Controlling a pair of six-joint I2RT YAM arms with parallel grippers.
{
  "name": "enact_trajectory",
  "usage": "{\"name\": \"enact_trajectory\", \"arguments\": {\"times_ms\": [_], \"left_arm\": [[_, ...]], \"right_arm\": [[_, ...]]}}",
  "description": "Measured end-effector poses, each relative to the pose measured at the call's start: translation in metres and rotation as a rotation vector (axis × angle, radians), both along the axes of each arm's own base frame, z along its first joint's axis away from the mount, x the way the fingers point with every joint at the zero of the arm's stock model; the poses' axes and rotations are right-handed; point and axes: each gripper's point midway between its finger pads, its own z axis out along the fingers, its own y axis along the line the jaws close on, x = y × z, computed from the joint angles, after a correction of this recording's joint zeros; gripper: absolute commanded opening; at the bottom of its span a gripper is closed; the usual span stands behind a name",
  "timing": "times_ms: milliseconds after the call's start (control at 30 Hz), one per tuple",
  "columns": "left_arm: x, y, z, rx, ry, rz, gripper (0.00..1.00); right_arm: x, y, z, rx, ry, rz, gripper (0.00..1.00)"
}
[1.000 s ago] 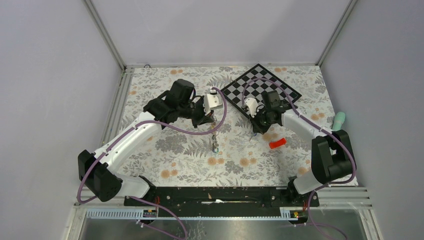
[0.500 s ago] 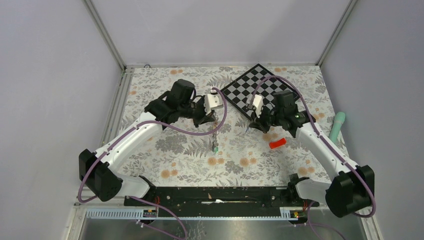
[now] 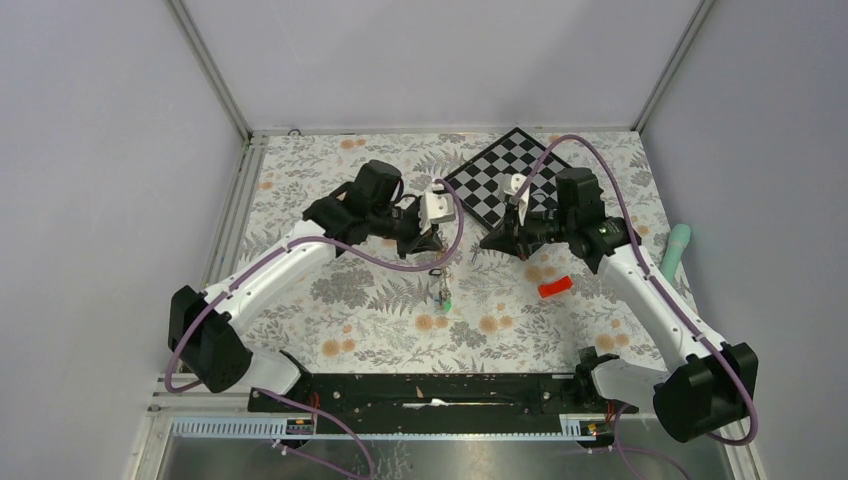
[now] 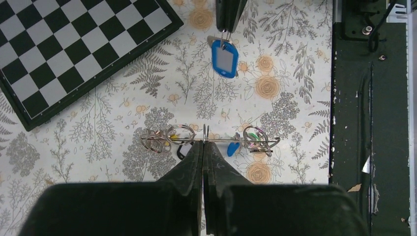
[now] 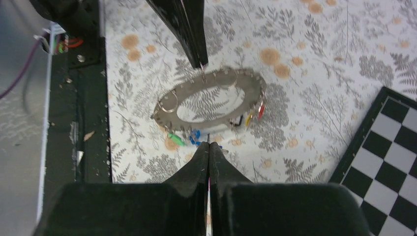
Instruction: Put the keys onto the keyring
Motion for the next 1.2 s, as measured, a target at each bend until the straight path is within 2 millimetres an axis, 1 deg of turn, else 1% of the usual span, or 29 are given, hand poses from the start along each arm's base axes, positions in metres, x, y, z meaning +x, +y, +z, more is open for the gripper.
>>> {"name": "enact_trajectory", "arguments": {"times_ms": [67, 133, 333, 433, 667, 1200], "left_arm": [[-0.003, -0.003, 0.002, -0.006, -0.007, -0.016, 0.0], [-0.005, -0.007, 0.004, -0.012, -0.02, -0.03, 0.0], [-0.011, -0.023, 0.009, -0.019, -0.072, -0.052, 0.0], [-0.01, -0.028, 0.01, -0.017, -0.098, -0.046, 0.0], [-0.004, -0.034, 0.013, -0.011, -0.141, 0.002, 0.0], [0.001, -0.035, 0.015, -0.01, -0.145, 0.051, 0.0]], "right_arm": [[-0.002, 0.005, 0.013, 0.039, 0.002, 0.022, 0.0], [-0.004, 0.009, 0.02, 0.071, 0.012, 0.038, 0.0], [-0.005, 0.02, 0.029, 0.148, 0.1, 0.065, 0.0], [-0.005, 0.023, 0.029, 0.175, 0.142, 0.072, 0.0], [-0.007, 0.027, 0.021, 0.194, 0.218, 0.075, 0.0], [-0.003, 0.028, 0.019, 0.202, 0.238, 0.052, 0.0]]}}
